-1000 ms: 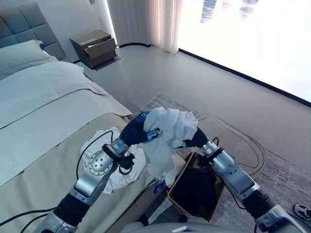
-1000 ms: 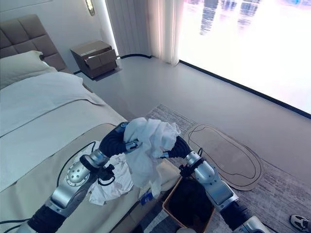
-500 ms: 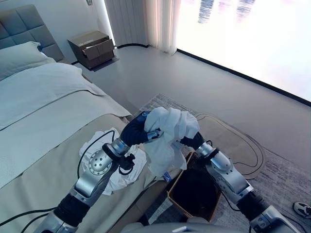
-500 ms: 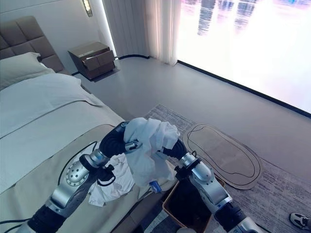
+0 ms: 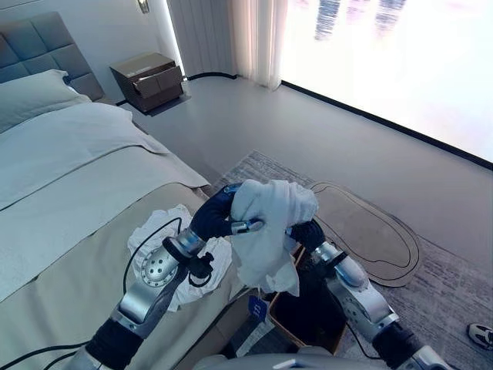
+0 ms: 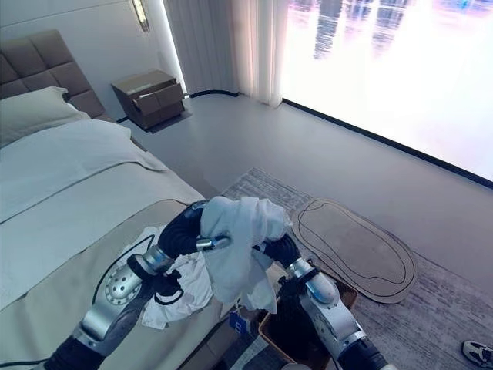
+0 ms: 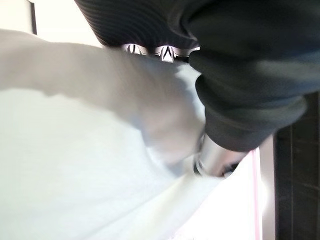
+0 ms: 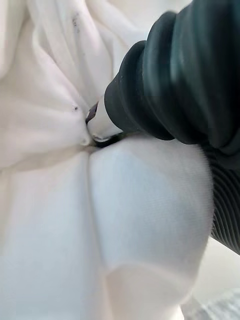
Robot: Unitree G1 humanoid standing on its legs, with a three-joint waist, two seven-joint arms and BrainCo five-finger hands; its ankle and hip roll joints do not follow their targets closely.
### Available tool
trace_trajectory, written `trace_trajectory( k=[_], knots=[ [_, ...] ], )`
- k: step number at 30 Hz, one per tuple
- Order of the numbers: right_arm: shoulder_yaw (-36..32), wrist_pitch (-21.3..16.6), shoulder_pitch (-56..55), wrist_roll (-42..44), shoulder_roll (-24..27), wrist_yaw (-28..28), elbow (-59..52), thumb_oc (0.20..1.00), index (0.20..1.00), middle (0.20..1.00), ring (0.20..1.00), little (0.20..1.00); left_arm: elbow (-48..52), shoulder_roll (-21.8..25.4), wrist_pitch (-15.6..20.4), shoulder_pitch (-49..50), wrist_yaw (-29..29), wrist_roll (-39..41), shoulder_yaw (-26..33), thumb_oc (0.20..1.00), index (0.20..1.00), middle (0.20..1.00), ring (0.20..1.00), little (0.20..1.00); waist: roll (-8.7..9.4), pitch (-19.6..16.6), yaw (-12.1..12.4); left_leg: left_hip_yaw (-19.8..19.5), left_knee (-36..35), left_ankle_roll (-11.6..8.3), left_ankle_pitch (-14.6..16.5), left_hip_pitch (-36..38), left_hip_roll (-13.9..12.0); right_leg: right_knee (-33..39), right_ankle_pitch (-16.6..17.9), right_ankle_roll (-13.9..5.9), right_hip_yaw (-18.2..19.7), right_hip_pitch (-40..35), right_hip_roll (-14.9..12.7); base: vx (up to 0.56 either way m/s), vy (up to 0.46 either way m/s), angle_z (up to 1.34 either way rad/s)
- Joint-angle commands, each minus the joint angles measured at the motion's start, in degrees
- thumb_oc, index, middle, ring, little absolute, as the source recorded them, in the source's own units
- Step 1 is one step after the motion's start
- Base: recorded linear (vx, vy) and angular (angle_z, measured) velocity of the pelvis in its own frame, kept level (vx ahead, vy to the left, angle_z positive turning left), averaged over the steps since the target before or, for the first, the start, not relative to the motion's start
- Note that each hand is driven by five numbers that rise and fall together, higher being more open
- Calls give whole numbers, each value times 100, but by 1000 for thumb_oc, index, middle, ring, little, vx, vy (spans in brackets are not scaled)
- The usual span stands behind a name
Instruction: Pick up clothes into the bucket
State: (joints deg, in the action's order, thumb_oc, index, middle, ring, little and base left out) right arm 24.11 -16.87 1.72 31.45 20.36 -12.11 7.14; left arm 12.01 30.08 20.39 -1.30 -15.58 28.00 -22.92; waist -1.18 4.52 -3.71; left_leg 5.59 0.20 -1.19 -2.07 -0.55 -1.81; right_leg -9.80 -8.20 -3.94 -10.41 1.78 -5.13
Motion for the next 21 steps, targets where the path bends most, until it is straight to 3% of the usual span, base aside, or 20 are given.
trace_trajectory(
  k=[1, 14, 21],
  knots=[
    [-324, -162, 68, 482, -276, 7, -139, 200, 200, 200, 200, 200, 121, -71, 337, -52, 223, -85, 534, 1000, 1000, 1000, 1000, 1000, 322, -85, -18, -297, 162, -144, 323, -50, -262, 1029, 1234, -651, -22, -175, -706, 0, 0, 0],
    [-1391, -349, -625, 1438, -495, 28, -342, 200, 200, 200, 200, 200, -707, -186, 458, 930, 784, -803, 1415, 1000, 1000, 1000, 1000, 1000, 318, -68, 6, -298, 192, -143, 325, -92, -276, 1029, 1229, -653, -40, -163, -707, 0, 0, 0],
    [-2180, -513, -987, 1837, -680, 130, -221, 200, 200, 200, 200, 200, -1044, -518, 517, 1348, 993, -718, 1958, 1000, 1000, 1000, 1000, 1000, 318, -49, -24, -279, 202, -134, 324, -110, -274, 1037, 1249, -654, -33, -147, -702, 0, 0, 0]
  ],
)
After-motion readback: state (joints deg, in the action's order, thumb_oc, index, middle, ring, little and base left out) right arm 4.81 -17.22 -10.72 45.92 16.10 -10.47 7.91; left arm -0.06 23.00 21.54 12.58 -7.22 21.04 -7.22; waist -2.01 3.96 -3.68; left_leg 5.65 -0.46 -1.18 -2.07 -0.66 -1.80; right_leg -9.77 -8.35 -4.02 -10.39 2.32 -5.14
